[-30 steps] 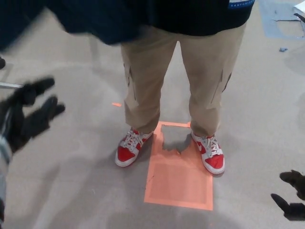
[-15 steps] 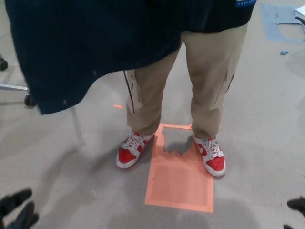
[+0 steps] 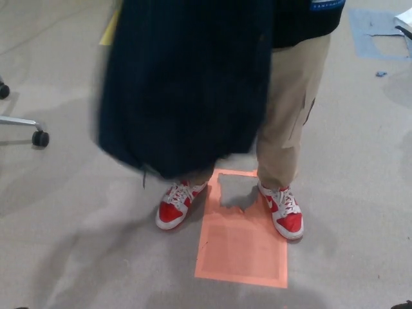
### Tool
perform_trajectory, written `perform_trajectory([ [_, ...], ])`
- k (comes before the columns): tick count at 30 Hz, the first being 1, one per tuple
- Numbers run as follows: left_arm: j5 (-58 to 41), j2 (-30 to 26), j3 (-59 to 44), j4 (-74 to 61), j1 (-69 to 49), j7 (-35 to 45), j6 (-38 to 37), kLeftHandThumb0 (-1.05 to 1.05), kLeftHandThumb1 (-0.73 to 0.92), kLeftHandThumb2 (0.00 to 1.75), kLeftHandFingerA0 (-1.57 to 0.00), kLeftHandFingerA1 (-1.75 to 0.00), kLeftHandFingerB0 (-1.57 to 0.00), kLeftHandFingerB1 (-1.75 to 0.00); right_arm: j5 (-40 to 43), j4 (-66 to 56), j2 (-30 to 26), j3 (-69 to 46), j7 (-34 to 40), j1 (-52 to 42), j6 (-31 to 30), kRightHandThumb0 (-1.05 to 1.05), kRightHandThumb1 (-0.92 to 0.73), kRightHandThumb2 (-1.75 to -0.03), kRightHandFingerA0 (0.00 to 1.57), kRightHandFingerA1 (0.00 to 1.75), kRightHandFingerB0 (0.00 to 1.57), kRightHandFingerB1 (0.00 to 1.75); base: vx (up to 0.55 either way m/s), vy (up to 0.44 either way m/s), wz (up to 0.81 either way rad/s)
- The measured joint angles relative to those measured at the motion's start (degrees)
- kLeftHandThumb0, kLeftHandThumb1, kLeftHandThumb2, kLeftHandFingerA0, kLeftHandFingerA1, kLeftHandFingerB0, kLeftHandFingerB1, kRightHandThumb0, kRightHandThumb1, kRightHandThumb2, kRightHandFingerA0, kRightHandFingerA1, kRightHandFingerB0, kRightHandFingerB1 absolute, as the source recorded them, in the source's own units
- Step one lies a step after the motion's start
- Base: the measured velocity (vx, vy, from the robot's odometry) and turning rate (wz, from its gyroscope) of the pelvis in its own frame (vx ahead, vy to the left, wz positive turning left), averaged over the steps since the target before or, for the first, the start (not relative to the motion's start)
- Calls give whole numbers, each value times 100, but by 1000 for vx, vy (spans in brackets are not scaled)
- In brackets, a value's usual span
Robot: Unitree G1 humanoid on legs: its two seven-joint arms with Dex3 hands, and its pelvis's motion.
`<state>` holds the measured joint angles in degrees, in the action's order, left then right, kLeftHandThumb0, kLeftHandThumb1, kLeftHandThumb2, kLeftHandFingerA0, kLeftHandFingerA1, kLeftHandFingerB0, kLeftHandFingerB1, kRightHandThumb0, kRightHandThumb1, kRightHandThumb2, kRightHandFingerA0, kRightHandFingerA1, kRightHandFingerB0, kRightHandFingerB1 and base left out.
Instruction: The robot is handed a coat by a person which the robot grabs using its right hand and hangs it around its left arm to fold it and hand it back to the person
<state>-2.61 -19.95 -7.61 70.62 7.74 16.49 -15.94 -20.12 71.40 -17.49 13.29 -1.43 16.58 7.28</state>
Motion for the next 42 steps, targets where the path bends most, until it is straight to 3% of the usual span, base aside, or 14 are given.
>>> perform_trajectory([
  [4, 5, -47, -43, 67, 72, -34, 0, -32, 62, 114, 0, -48, 0, -47, -20, 3, 5, 61, 5, 42, 1, -70, -90, -67, 27, 32, 15, 27, 0, 0, 0],
  [7, 12, -62, -52, 119, 112, -51, 0, -59, 90, 67, -23, -31, -23, -30, -3, 12, 5, 24, -16, 65, 7, -34, -58, -111, 0, 47, 0, 47, 0, 0, 0],
  [9, 10, -73, -74, 145, 174, -57, 0, -60, 91, 68, -22, -31, -21, -29, 27, 28, 7, -47, -54, 133, 6, -67, -91, -67, 16, 29, 11, 26, 0, 0, 0],
  [17, 5, -87, -145, 126, 34, -57, -21, -56, 90, 68, -18, -30, -17, -28, 54, 42, 7, -121, -189, 84, 66, -69, -72, -104, 6, 43, 5, 35, 0, 0, 0],
  [18, -5, -87, -187, 119, 41, -43, -22, -31, 64, 114, 0, -47, 0, -46, 54, 46, 7, -122, -201, 107, 66, -70, -73, -103, 6, 42, 3, 35, 0, 0, 0],
  [22, -25, -88, -255, 110, 85, -2, -23, -58, 91, 67, -21, -31, -18, -29, 54, 47, 7, -128, -237, 167, 75, -70, -71, -102, 10, 44, 2, 37, 0, 0, 0],
  [26, -13, -92, -238, 121, 121, 8, -21, -31, 65, 115, 0, -47, 0, -47, 67, 65, 7, -174, -263, 169, 82, -69, -72, -103, 5, 42, 4, 35, 0, 0, 0],
  [29, 6, -95, -210, 122, 174, 13, -21, -57, 90, 67, -19, -31, -18, -29, 79, 90, 7, -229, -287, 169, 83, -68, -72, -102, 3, 41, 5, 35, 0, 0, 0],
  [31, 6, -95, -216, 122, 195, 13, -21, -31, 64, 114, 0, -48, 0, -47, 88, 110, 7, -263, -306, 164, 92, -68, -71, -102, 3, 40, 5, 34, 0, 0, 0],
  [32, 5, -96, -220, 122, 201, 13, -21, -60, 91, 67, -20, -31, -17, -29, 99, 115, 7, -278, -317, 160, 97, -68, -72, -103, 4, 40, 4, 35, 0, 0, 0],
  [33, 6, -96, -220, 122, 206, 13, -21, -32, 63, 114, 0, -47, 0, -47, 103, 116, 7, -277, -324, 151, 106, -68, -71, -103, 4, 40, 5, 35, 0, 0, 0],
  [35, 6, -98, -223, 122, 211, 12, -21, -61, 90, 67, -22, -32, -17, -30, 106, 119, 7, -275, -331, 134, 119, -69, -72, -104, 3, 38, 5, 35, 0, 0, 0],
  [38, 3, -101, -243, 122, 213, 11, -11, -32, 63, 114, 0, -47, 0, -47, 117, 119, 7, -279, -341, 113, 121, -68, -72, -104, 4, 39, 5, 35, 0, 0, 0],
  [42, -13, -108, -310, 121, 261, 18, 3, -62, 92, 68, -19, -30, -21, -30, 138, 125, 7, -300, -341, 126, 124, -70, -72, -103, 11, 45, 1, 38, 0, 0, 0],
])
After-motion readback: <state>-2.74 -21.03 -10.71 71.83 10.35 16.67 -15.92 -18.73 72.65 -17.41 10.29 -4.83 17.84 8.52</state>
